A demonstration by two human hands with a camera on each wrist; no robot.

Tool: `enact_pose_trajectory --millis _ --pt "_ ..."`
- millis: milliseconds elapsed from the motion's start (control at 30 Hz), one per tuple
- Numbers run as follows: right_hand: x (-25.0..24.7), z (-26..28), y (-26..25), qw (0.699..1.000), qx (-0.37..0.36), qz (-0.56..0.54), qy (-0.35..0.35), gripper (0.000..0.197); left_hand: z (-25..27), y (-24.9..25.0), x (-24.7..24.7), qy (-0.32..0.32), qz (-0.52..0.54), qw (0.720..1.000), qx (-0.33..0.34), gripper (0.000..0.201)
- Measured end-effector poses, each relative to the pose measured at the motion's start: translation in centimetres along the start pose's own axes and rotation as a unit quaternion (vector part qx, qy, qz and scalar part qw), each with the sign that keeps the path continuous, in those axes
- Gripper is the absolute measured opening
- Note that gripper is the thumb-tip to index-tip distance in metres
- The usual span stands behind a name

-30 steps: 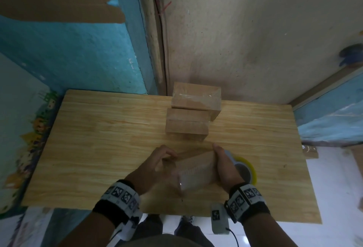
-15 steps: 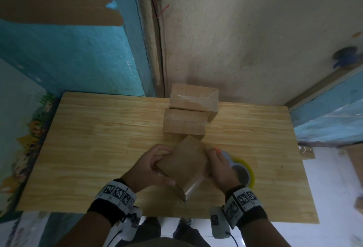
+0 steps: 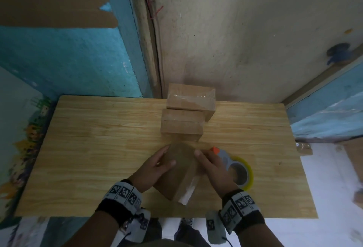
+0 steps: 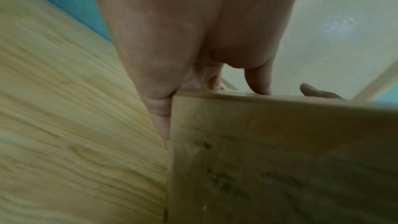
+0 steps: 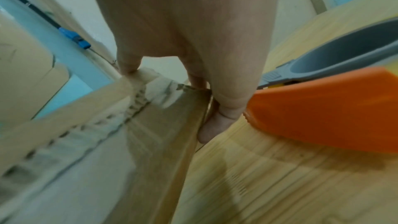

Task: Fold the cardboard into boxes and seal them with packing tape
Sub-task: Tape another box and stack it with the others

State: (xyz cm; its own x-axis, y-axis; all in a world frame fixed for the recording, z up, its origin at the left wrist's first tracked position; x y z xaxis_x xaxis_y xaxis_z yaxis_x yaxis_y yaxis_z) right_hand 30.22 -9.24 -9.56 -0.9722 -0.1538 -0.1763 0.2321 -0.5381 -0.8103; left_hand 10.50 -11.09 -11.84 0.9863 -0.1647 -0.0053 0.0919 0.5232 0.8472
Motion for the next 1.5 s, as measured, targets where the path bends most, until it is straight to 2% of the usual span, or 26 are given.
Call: enact_pose_trajectory --millis 100,200,233,300,333,400,567,700,867,967,1033,1133,1200,1233,1300,1367,1433,1500 --pt "-0.4 0.3 0.7 0.998 0.013 -0.068 0.010 0.088 -0.3 -0.5 0.1 0.004 -0.035 0.999 -0.003 0.073" --pt "-0.4 0.5 1.1 0.996 0.017 -0.089 0.023 0.097 0.0 0.5 0.9 0.003 -0.076 0.997 0.024 0.064" --pt "-0.5 0.5 1.2 0.995 0.013 -0.092 0.029 0.093 0.1 0.9 1.2 0.004 -0.094 0.995 0.043 0.059" --pt "-0.4 0.7 0.9 0.996 -0.004 -0.080 0.028 0.063 0.1 1.1 1.7 0.006 -0.117 0.991 0.069 0.058" --pt "-0.3 0.9 0.8 0.997 -0.006 -0.074 0.023 0.048 0.0 0.7 1.8 0.006 -0.112 0.992 0.059 0.063" --pt "-0.1 1.1 0.8 0.997 -0.010 -0.075 0.020 0.033 0.1 0.3 2.2 -0.001 -0.076 0.997 0.029 0.068" --pt "0.5 1.5 0.7 0.994 0.004 -0.112 0.012 0.030 0.7 1.4 4.2 -0.033 0.087 0.996 -0.008 0.048" --pt "1.0 2.1 -0.1 0.993 0.007 -0.117 -0.014 0.026 0.1 0.4 3.6 -0.005 0.070 0.997 -0.013 0.052" --pt "1.2 1.8 0.5 0.993 -0.004 -0.115 -0.018 0.025 -0.6 -0.5 3.0 0.025 0.105 0.993 -0.053 0.032" --pt "1.3 1.3 1.2 0.997 -0.022 -0.068 -0.034 0.025 -0.8 -0.7 1.9 0.076 0.101 0.991 -0.051 0.019" --pt "0.4 1.1 0.9 0.999 -0.048 -0.021 -0.017 0.024 -0.8 -0.5 1.6 0.083 0.080 0.992 -0.043 0.015" --pt "-4.0 0.7 0.4 0.980 -0.106 0.115 0.125 0.024 -0.8 -0.5 1.5 0.078 0.072 0.994 -0.041 0.014" --pt "-6.6 1.1 0.0 0.945 -0.150 0.200 0.213 0.018 -0.6 -0.5 1.4 0.078 0.077 0.993 -0.043 0.015" --pt "-7.3 1.1 0.1 0.923 -0.153 0.263 0.234 0.020 -0.6 -0.5 1.5 0.076 0.076 0.993 -0.044 0.015" --pt "-7.7 0.9 1.5 0.877 -0.106 0.406 0.234 0.039 -0.6 -0.7 1.7 0.075 0.076 0.993 -0.048 0.017" --pt "-8.0 0.6 3.6 0.846 -0.014 0.497 0.194 0.058 -0.7 -0.9 1.7 0.078 0.072 0.993 -0.050 0.019" --pt "-8.0 0.5 5.0 0.847 0.026 0.509 0.155 0.058 -0.8 -1.1 1.6 0.083 0.073 0.993 -0.047 0.019" --pt "-8.2 0.4 5.1 0.844 0.012 0.515 0.147 0.050 -0.7 -1.2 1.5 0.090 0.072 0.992 -0.042 0.018"
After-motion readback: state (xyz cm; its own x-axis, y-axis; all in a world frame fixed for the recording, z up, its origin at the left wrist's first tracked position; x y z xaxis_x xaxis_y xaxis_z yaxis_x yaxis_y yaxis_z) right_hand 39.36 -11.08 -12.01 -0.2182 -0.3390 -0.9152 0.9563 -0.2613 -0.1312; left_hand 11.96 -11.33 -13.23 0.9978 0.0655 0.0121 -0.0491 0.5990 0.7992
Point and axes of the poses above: each hand's wrist, its own z-axis away from the middle knuckle, its own x-axis out of the palm, y = z × x, the point moved 10 cm from there along -z, towards the middle knuckle, and after that the axes turned 6 degrees about y, right-handed, at the moved point
